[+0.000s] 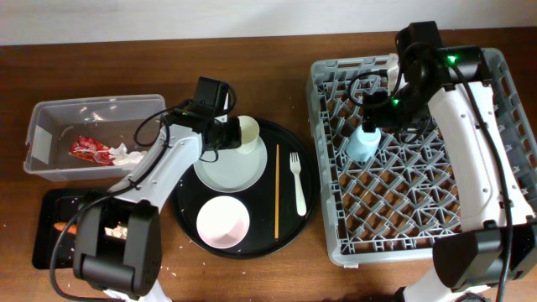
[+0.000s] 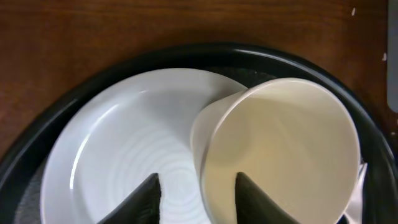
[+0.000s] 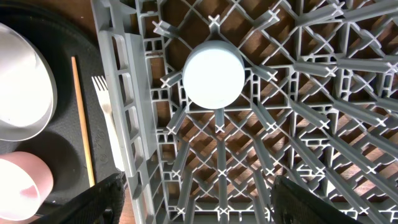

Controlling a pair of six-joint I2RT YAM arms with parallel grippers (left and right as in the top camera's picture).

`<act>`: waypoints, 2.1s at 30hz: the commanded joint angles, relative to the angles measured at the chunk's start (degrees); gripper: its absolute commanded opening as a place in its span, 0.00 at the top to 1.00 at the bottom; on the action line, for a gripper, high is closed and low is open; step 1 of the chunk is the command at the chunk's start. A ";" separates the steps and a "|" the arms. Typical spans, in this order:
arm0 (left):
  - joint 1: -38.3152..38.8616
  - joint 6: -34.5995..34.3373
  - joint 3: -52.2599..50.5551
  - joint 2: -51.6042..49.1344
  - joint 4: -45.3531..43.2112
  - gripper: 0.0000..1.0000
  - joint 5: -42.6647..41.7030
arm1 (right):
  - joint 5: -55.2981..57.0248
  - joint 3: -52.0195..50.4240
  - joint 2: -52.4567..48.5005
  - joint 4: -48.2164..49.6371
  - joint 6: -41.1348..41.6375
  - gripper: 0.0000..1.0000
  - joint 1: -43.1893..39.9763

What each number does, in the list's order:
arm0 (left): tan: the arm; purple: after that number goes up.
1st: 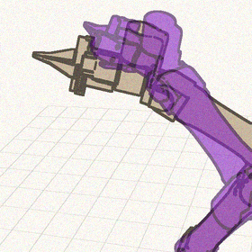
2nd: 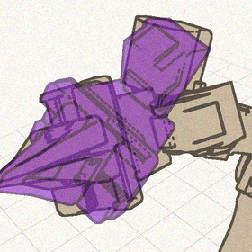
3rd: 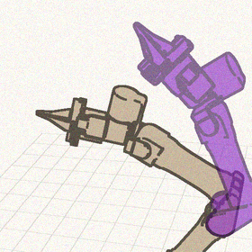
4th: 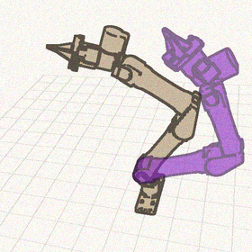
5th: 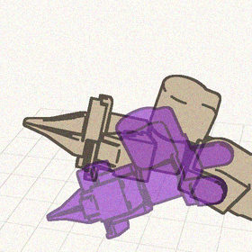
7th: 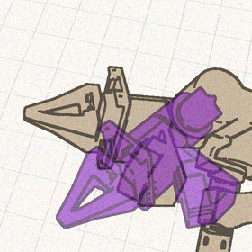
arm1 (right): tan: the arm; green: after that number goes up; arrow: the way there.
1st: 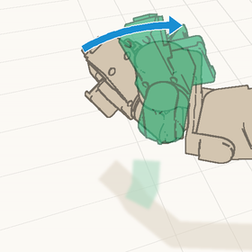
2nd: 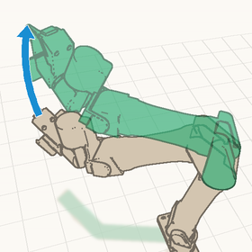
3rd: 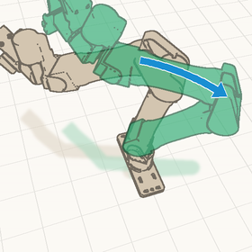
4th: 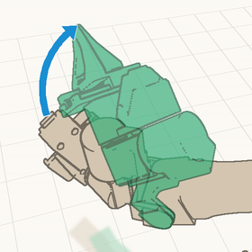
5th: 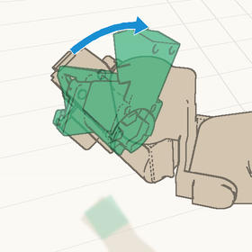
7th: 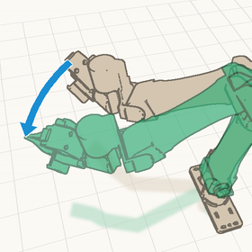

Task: Sort waste into correct bins and load items into the dishwasher rack
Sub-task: 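Grasp the cream cup on the plate with the left gripper, then lift the cream cup and pass it to the right gripper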

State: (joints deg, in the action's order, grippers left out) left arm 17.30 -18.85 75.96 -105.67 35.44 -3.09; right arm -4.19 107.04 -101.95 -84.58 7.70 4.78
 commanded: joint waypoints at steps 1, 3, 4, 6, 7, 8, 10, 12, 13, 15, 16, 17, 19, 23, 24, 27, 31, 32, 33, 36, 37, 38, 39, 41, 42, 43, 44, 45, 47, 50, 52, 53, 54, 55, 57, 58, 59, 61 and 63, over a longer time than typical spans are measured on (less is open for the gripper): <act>0.17 0.02 0.04 -0.79 -0.52 0.85 -1.66 | -0.50 0.85 0.42 -0.13 0.02 0.22 0.42; 0.17 0.02 0.04 -0.85 -0.48 0.85 -1.66 | -0.50 0.85 0.42 -0.20 0.02 0.22 0.42; 0.17 0.02 0.02 -1.07 -0.50 0.87 -1.64 | -0.50 0.85 0.42 -0.22 0.02 0.22 0.42; 0.17 0.02 0.02 -1.92 -0.48 0.96 -1.66 | -0.50 0.85 0.42 -0.33 0.00 0.22 0.42; 0.17 0.02 0.02 -2.51 -0.28 0.99 -1.66 | -0.50 0.85 0.42 -0.33 0.02 0.22 0.42; 0.17 0.02 0.02 -3.15 -0.02 1.00 -1.66 | -0.50 0.85 0.42 -0.35 0.00 0.22 0.42; 0.17 0.04 0.04 -3.67 0.09 0.99 -1.64 | -0.50 0.85 0.42 -0.55 0.00 0.22 0.42; 0.11 0.02 0.42 -3.56 -0.24 1.00 -1.66 | -0.48 0.85 0.42 -0.57 0.00 0.22 0.42; -0.11 0.07 1.42 -3.21 0.26 1.00 -1.66 | -0.48 0.85 0.42 -0.55 0.02 0.22 0.42; -1.38 0.07 5.03 -0.90 3.32 1.00 -3.06 | -0.50 0.85 0.42 -0.63 0.02 0.23 0.42; -2.56 0.52 7.21 0.87 5.35 1.00 -5.97 | -0.50 0.87 0.42 -0.70 0.02 0.22 0.42; -4.24 1.90 9.49 2.82 7.37 1.00 -10.36 | -0.50 0.87 0.42 -0.74 0.02 0.22 0.42; -7.28 3.89 12.24 5.81 10.25 1.00 -17.27 | -0.85 0.87 0.42 -1.88 -0.26 0.22 0.42; -14.36 10.78 12.59 9.38 10.23 1.00 -43.91 | -23.82 0.87 0.44 -2.03 -16.50 0.22 0.42; -16.52 12.87 12.59 9.25 9.92 1.00 -52.48 | -31.67 0.87 0.44 -2.08 -21.29 0.20 0.42; -20.48 19.93 12.57 9.01 9.60 1.00 -76.72 | -53.46 0.87 0.44 -2.89 -34.86 0.09 0.48; -19.67 22.99 12.57 9.01 9.11 1.00 -87.17 | -64.43 0.85 0.42 -2.82 -42.69 0.05 2.23; -18.36 22.86 12.57 9.01 8.94 1.00 -87.10 | -65.72 0.85 0.42 -2.64 -44.78 0.05 3.91; -17.81 22.86 12.57 9.01 8.94 1.00 -87.10 | -66.40 0.85 0.42 -2.58 -45.51 0.05 4.76; -15.43 23.06 12.57 9.01 7.74 1.00 -87.10 | -69.29 0.85 0.42 0.35 -46.49 0.05 7.78; -14.80 23.04 12.57 9.01 7.23 1.00 -87.10 | -70.71 0.85 0.42 1.57 -46.49 0.05 8.76; -14.40 23.04 12.57 9.01 6.99 1.00 -87.01 | -71.54 0.85 0.42 2.23 -46.51 0.05 9.33; -14.27 23.06 12.57 9.01 7.02 1.00 -86.90 | -72.32 0.85 0.42 2.78 -46.49 0.05 9.90; -14.29 23.04 12.57 9.01 7.02 1.00 -86.42 | -73.85 0.87 0.42 2.99 -46.49 0.06 10.23; -14.29 23.04 12.57 9.01 7.06 1.00 -85.48 | -74.97 0.85 0.42 3.15 -46.51 0.06 10.21; -14.29 23.04 12.57 9.01 7.06 1.00 -84.96 | -75.76 0.87 0.42 3.72 -46.49 0.07 10.21; -14.29 23.04 12.57 9.01 7.06 1.00 -84.98 | -76.48 0.87 0.42 4.59 -46.49 0.09 10.21; -14.29 23.04 12.57 9.01 7.06 1.00 -85.00 | -76.94 0.87 0.42 5.77 -46.49 0.12 10.21; -14.29 23.06 12.57 9.01 7.06 1.00 -84.98 | -78.29 0.87 0.42 7.32 -46.47 0.16 10.21; -14.29 23.06 12.57 9.01 7.06 1.00 -84.98 | -78.84 0.85 0.42 9.29 -46.49 0.23 10.21; -14.29 23.06 12.57 9.01 7.06 1.00 -84.98 | -78.86 0.87 0.42 10.60 -46.47 0.24 10.21; -14.29 23.06 12.57 9.01 7.06 1.00 -84.98 | -78.86 0.87 0.42 10.99 -46.47 0.24 10.21; -14.29 23.06 12.57 9.01 7.06 1.00 -84.98 | -79.17 0.87 0.42 11.23 -46.49 0.24 10.21; -14.29 23.06 12.57 9.01 7.06 1.00 -84.98 | -79.34 0.85 0.42 11.45 -46.47 0.24 10.21; -14.29 23.06 12.57 9.01 7.06 1.00 -84.98 | -79.47 0.87 0.42 11.61 -46.47 0.32 10.21; -14.29 23.06 12.57 9.01 7.06 1.00 -85.00 | -79.45 0.87 0.42 11.61 -46.47 0.44 10.21; -14.29 23.06 12.57 9.01 7.06 1.00 -85.00 | -79.45 0.87 0.42 11.63 -46.49 0.52 10.21; -14.05 23.06 12.57 9.01 7.08 1.00 -85.00 | -79.45 0.87 0.42 12.07 -46.47 0.54 10.21; -13.18 23.06 12.57 9.01 7.08 0.99 -84.98 | -79.45 0.87 0.42 12.61 -46.45 0.58 10.21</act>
State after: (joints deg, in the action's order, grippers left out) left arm 2.68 3.49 88.18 -96.86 42.61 -89.60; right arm -78.72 107.02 -102.08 -72.75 -37.43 13.93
